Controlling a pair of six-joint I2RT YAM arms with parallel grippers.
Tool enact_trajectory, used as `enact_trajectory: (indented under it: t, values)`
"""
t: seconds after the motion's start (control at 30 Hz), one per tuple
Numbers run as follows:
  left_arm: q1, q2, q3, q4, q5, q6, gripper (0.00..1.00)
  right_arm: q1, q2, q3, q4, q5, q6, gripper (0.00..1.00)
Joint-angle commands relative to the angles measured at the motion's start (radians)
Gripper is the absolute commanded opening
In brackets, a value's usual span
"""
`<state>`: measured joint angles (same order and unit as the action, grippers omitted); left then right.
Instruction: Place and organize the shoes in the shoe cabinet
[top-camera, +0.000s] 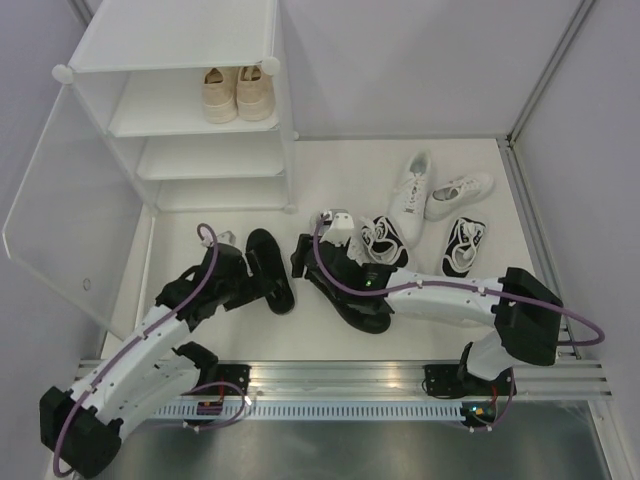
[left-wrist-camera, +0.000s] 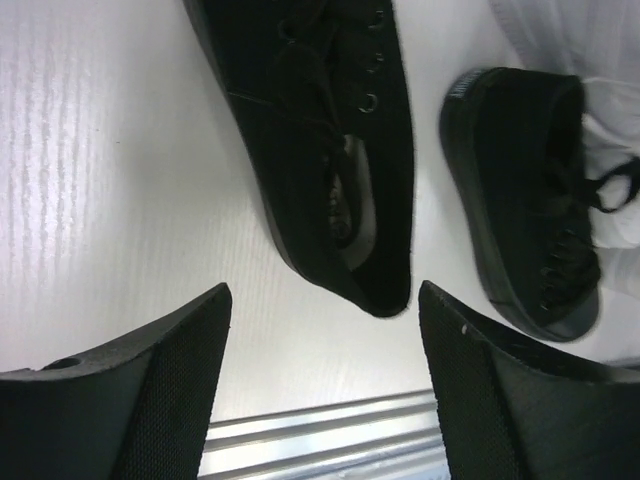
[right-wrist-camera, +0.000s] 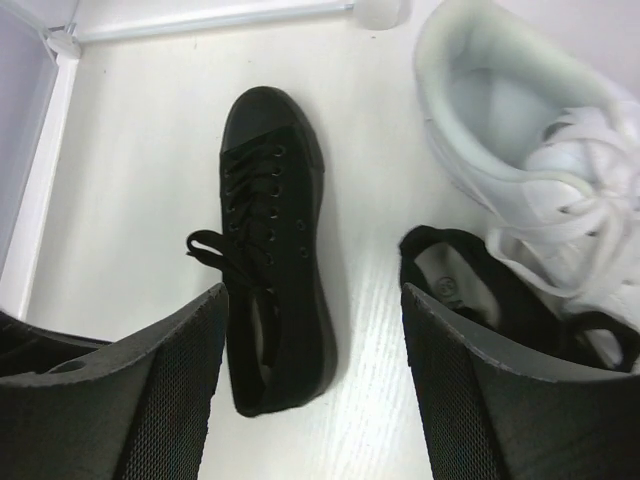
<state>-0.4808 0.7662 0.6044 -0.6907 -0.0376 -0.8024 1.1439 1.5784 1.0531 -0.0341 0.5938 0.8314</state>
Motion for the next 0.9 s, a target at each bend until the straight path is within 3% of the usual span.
enact_trajectory:
  t: [0.0, 0.17, 0.6, 0.7, 0.87]
  values:
    - [-0.076, 0.079, -0.020, 0.078, -0.177, -0.159, 0.78, 0.008, -0.070, -0.074, -0.004, 0.069, -0.035, 0.74]
    - [-0.091, 0.162, -0.043, 0.152, -0.232, -0.192, 0.65, 0.008, -0.126, -0.163, 0.003, 0.064, -0.018, 0.74]
    - [-0.165, 0.314, -0.100, 0.220, -0.228, -0.273, 0.52, 0.008, -0.147, -0.219, 0.016, 0.100, -0.032, 0.72]
    - [-0.165, 0.308, -0.117, 0.218, -0.237, -0.279, 0.42, 0.007, -0.147, -0.222, 0.017, 0.100, -0.035, 0.72]
    - [-0.165, 0.282, -0.057, 0.142, -0.306, -0.247, 0.03, 0.007, -0.155, -0.225, 0.010, 0.107, -0.043, 0.72]
